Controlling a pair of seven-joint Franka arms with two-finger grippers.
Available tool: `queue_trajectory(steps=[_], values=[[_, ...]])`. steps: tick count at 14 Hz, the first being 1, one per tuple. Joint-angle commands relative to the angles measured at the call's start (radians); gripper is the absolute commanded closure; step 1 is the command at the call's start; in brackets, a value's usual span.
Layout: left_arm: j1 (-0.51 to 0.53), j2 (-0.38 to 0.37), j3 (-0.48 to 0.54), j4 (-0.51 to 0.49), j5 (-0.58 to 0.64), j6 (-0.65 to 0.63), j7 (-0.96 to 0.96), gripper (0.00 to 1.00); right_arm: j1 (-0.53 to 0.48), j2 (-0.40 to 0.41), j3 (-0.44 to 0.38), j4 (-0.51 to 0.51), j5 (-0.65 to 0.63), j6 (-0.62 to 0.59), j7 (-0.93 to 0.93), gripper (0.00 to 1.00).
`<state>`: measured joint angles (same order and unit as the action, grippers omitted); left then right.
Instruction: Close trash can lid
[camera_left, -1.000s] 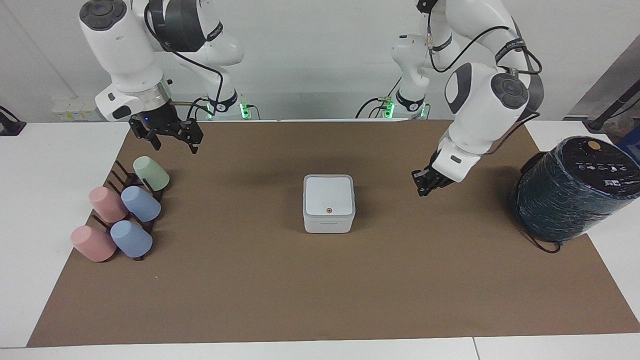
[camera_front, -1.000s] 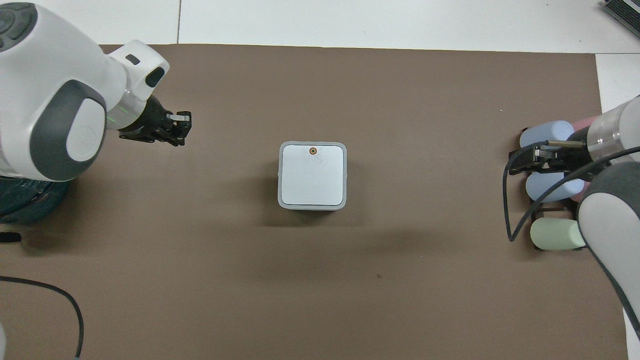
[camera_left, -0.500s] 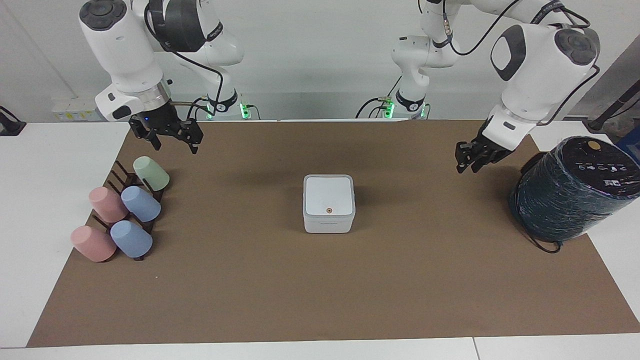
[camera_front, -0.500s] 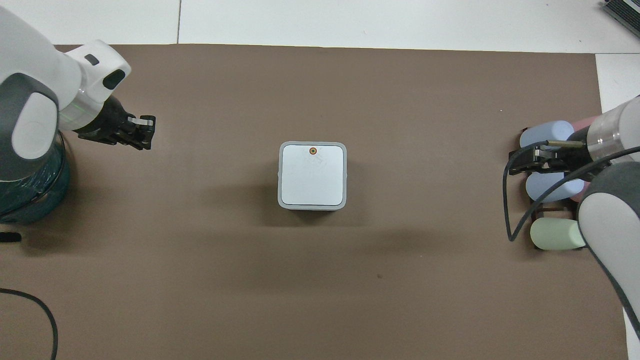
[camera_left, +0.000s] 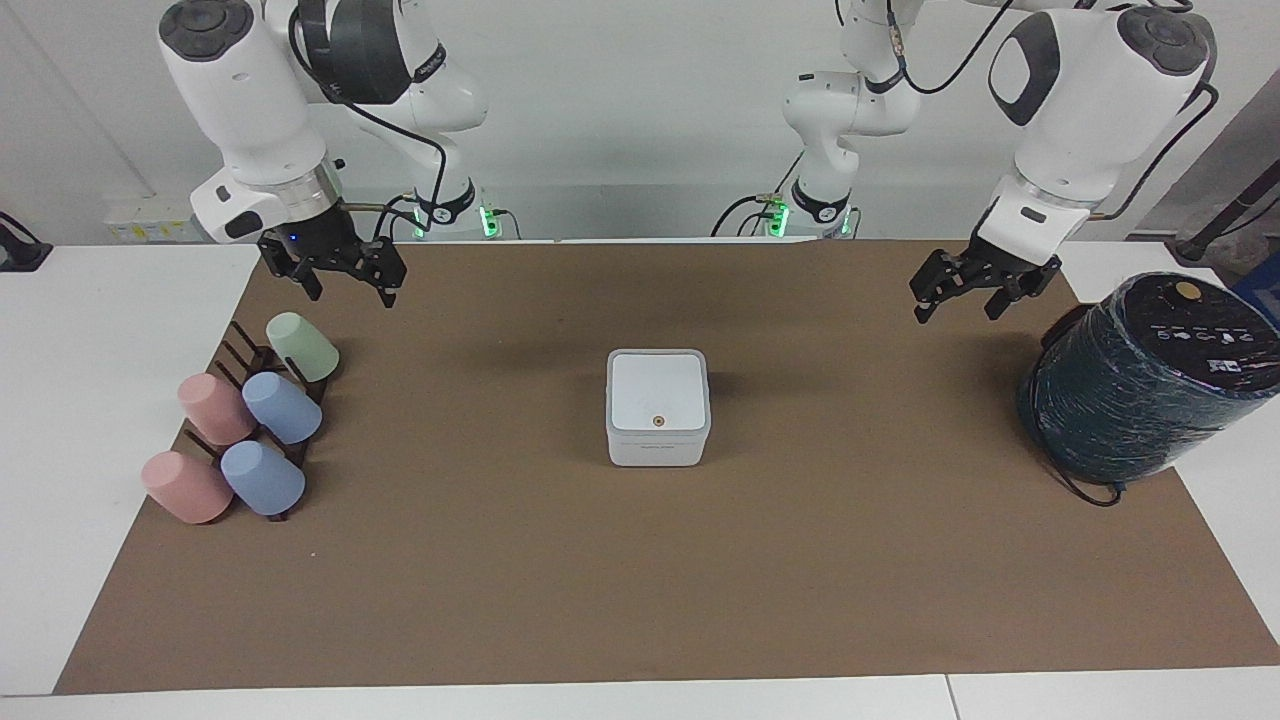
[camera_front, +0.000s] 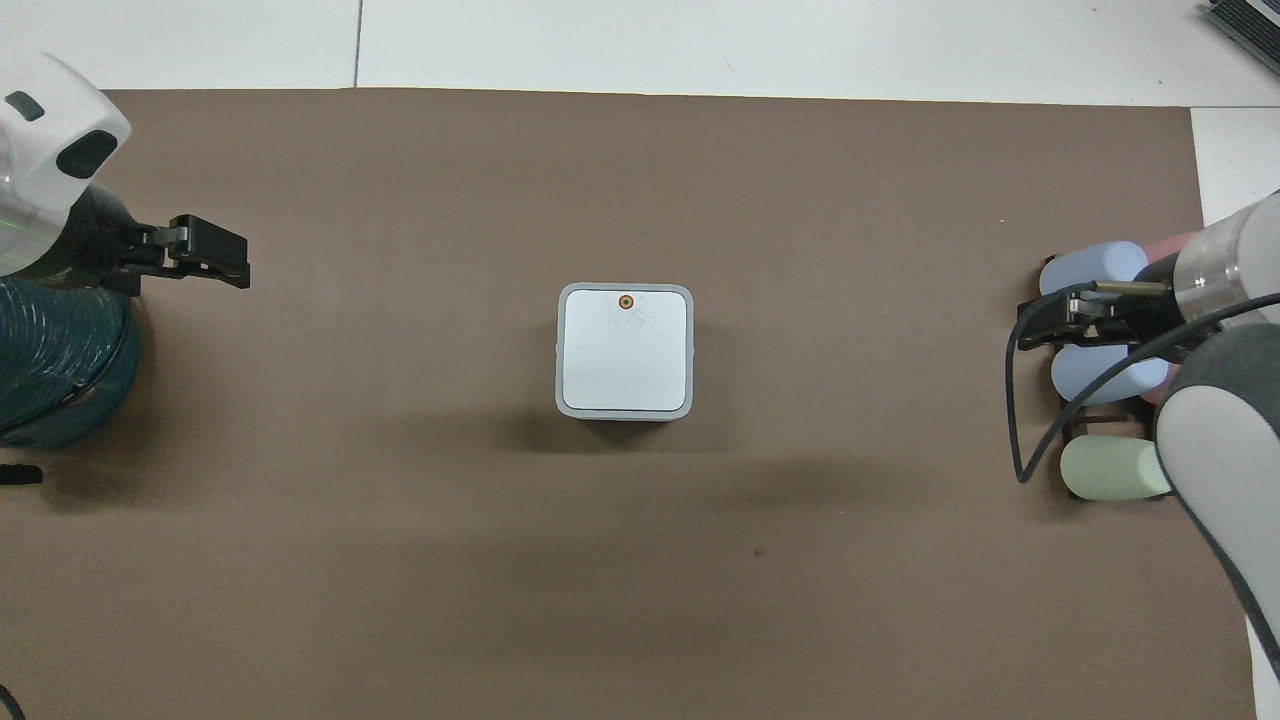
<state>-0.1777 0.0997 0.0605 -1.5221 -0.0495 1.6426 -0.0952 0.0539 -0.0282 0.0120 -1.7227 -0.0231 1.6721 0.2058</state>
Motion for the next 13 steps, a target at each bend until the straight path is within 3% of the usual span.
queue_trajectory(steps=[1,13], values=[[0.01,-0.015,-0.005,-0.006,0.026,0.002,0.06,0.0,-0.008,-0.019,0.0,-0.026,0.008,0.024,-0.02,0.0],[0.026,-0.022,-0.008,-0.012,0.091,0.017,0.074,0.0,-0.008,-0.021,0.0,-0.026,0.008,0.024,-0.02,0.0]])
